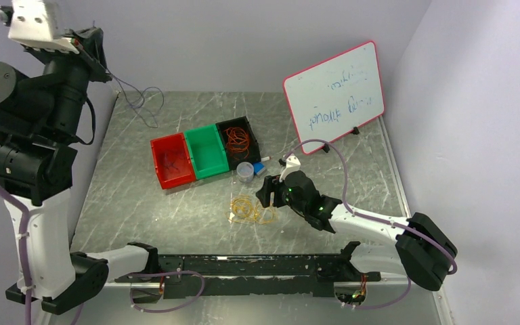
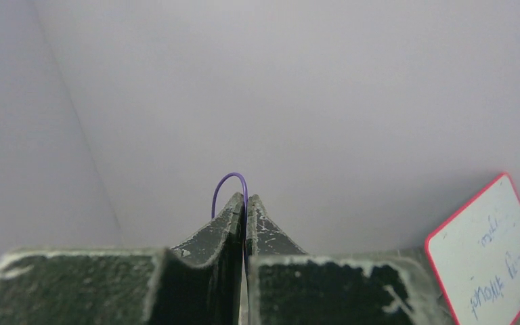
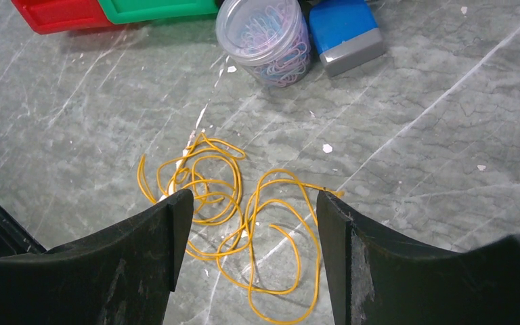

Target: Untangle the cables

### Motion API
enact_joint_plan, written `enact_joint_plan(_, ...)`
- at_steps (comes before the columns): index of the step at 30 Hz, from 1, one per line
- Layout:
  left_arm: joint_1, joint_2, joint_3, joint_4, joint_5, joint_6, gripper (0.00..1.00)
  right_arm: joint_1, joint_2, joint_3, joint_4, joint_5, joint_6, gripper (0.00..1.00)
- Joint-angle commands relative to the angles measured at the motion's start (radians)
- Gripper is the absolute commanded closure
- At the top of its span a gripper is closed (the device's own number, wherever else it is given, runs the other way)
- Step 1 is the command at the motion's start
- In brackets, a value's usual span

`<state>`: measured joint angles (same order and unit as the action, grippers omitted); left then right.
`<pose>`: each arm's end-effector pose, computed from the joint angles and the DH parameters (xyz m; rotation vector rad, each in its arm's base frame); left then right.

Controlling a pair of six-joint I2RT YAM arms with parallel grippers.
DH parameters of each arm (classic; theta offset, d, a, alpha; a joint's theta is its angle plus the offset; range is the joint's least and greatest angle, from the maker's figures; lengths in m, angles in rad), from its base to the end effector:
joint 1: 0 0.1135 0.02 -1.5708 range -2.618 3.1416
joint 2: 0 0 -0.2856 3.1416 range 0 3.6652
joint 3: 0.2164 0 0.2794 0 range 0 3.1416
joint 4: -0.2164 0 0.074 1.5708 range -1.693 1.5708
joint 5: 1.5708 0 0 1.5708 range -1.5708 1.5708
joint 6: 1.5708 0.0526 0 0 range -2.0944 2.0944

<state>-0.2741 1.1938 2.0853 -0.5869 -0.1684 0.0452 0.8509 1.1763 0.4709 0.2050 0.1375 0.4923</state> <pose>0.1561 -0.0347 0.6668 0.0574 1.2699 -0.0906 0.1818 0.1964 0.1854 -0.2951 2.1175 0.6730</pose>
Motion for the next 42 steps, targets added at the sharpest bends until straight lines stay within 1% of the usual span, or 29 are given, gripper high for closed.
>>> enact_joint_plan(1,0.010,-0.002,0.035,0.132,0.028,0.028,0.93,0.000,0.005,0.011,0.028,-0.006,-0.006,0.29)
enact_joint_plan(3,0.010,0.003,0.042,0.156,0.031,0.034,0.93,0.000,0.005,0.011,0.028,-0.005,-0.007,0.29)
enact_joint_plan(6,0.010,0.029,0.079,0.143,0.034,0.033,0.93,0.000,0.004,0.010,0.025,-0.004,-0.009,0.29)
enact_joint_plan(12,0.010,0.018,0.014,0.127,0.042,0.008,0.93,-0.001,0.003,0.007,0.022,-0.002,-0.012,0.29)
enact_joint_plan(17,0.010,-0.038,-0.172,0.128,0.036,-0.028,0.93,-0.001,0.010,0.007,0.025,-0.004,-0.016,0.29)
enact_joint_plan(23,0.010,-0.112,-0.433,0.169,-0.034,-0.061,0.93,-0.001,0.025,0.011,0.032,-0.018,-0.017,0.29)
enact_joint_plan(30,0.010,-0.161,-0.691,0.229,-0.105,-0.104,0.93,-0.001,0.031,0.016,0.033,-0.023,-0.017,0.29)
enact_joint_plan(33,0.010,-0.148,-0.756,0.233,-0.135,-0.102,0.93,0.000,0.033,0.019,0.029,-0.027,-0.021,0.29)
enact_joint_plan(36,0.013,-0.133,-0.801,0.234,-0.135,-0.101,0.93,0.000,0.034,0.023,0.025,-0.026,-0.024,0.29)
enact_joint_plan(42,0.032,-0.070,-0.832,0.201,-0.153,-0.127,0.93,0.000,0.035,0.022,0.025,-0.028,-0.022,0.29)
